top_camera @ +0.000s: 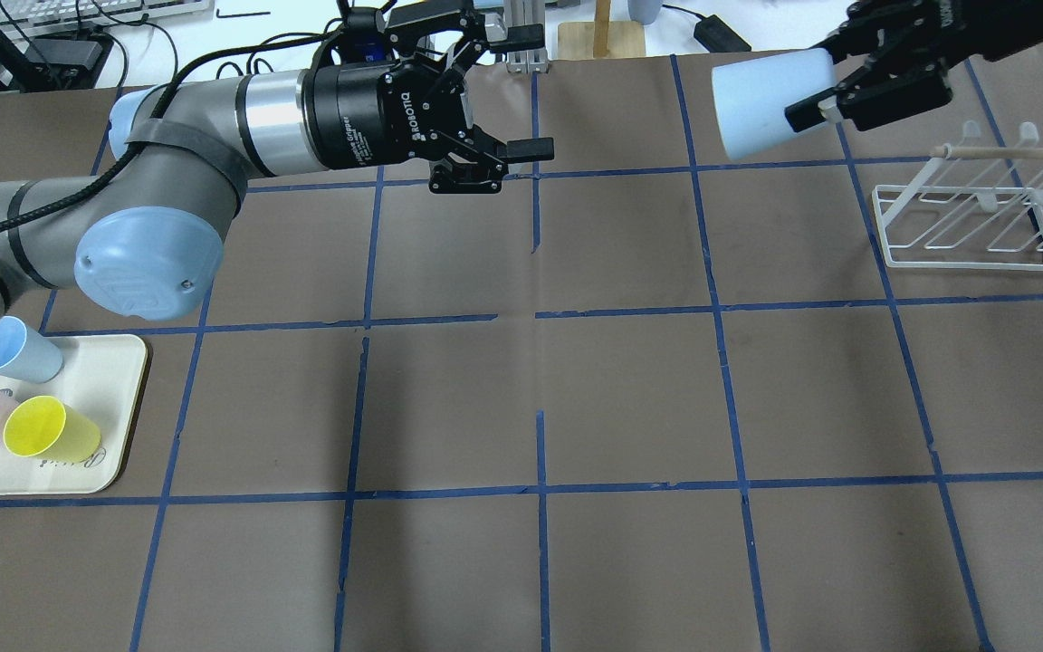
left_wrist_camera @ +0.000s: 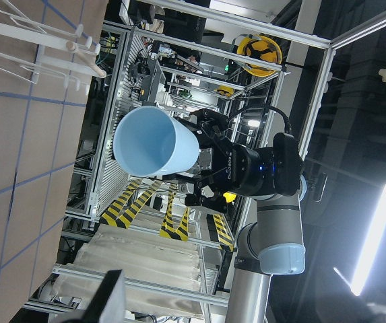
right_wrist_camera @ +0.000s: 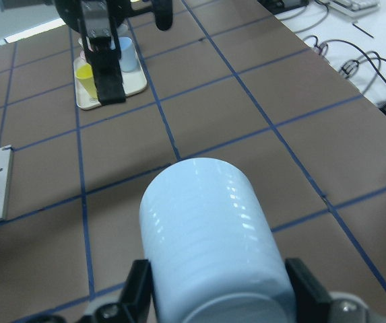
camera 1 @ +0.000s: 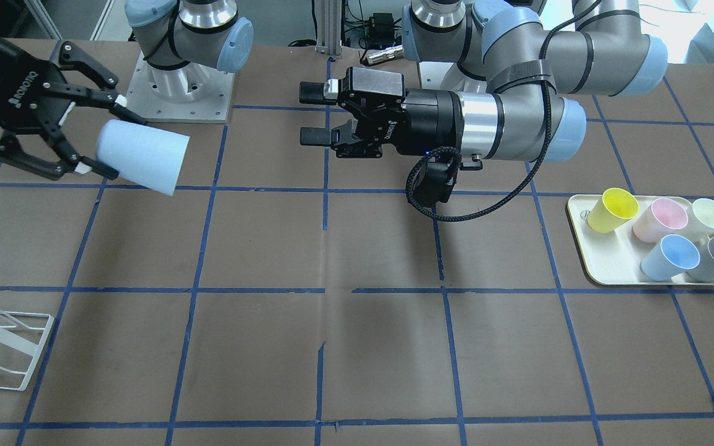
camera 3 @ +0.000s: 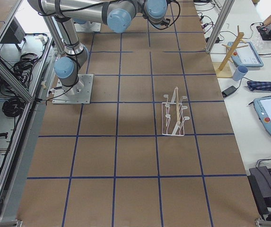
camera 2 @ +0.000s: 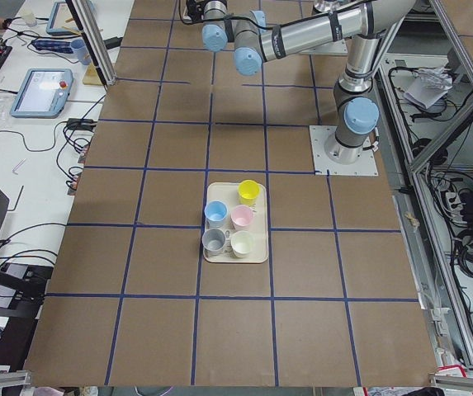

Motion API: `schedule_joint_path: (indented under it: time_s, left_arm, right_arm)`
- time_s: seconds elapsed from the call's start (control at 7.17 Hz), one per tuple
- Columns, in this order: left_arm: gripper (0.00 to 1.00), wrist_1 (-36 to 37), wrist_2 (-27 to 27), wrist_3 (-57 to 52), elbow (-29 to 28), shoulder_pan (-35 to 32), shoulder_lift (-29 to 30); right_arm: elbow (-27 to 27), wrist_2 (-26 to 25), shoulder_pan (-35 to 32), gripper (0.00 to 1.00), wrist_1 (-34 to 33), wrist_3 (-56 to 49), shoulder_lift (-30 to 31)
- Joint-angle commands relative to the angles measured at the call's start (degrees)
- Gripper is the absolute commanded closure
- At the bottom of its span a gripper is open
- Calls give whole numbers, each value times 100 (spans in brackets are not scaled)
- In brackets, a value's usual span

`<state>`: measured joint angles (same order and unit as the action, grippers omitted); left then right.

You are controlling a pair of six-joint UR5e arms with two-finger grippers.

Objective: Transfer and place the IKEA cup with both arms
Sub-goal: 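Carry the cup toward the left gripper and insert it between its fingers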

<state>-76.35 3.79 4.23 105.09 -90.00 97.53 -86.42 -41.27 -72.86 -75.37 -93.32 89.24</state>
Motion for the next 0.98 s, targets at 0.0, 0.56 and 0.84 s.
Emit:
schedule_joint_path:
  time_s: [0.0,0.56,0.84]
  left_arm:
    - [0,129,26,87,-6,0,21]
    - [0,129,156,95,-15,-8,21]
    - [0,129,411,261,-6,-26,-58]
  right_arm:
    - [-7,668,-649,43,31,33,6]
    - [2,717,-950,41,-21,104,-3]
    - [11,734,-950,40,-21,112,-3]
